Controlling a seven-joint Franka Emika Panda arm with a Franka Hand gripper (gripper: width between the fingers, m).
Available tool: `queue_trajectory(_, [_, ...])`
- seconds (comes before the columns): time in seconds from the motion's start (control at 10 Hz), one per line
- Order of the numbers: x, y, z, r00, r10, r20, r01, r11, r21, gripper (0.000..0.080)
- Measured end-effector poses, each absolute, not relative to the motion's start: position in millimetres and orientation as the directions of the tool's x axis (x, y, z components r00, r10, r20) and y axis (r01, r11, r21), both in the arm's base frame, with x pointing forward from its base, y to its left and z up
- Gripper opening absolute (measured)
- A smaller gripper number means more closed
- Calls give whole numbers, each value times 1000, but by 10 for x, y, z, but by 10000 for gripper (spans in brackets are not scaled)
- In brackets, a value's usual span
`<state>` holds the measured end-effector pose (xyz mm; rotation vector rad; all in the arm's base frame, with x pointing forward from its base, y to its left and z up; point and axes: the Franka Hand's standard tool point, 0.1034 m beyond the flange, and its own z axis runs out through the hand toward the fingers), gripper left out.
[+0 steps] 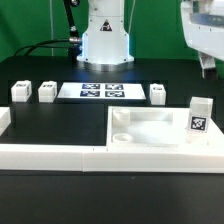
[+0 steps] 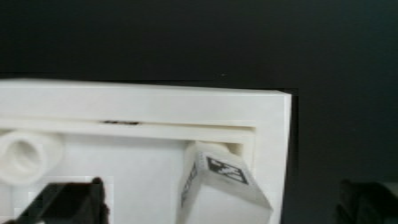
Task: Assemble square table
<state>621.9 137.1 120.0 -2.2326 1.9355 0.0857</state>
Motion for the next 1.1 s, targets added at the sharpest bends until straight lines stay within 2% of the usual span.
queue_trajectory(0.1, [6230,1371,1234,241,-958,-154,-967,-224,-123,649])
queue_trajectory(0.2, [6228,1374,1217,226,-961,-156,-971,-209,-119,649])
queue_trajectory(0.6, [6218,1369,1195,465,-877,-118,-881,-447,-154,649])
queue_trajectory(0.7, [6102,1366,1135,571,-817,-76,-813,-551,-185,649])
queue_trajectory(0.8, [5833,1330,1017,647,-760,-57,-756,-631,-178,649])
queue_trajectory(0.9, [5652,1335,914,685,-728,-35,-723,-674,-150,649])
queue_trajectory(1.0, [5619,1414,868,753,-658,16,-651,-747,-132,649])
queue_trajectory(1.1, [5629,1405,875,798,-602,26,-594,-793,-132,649])
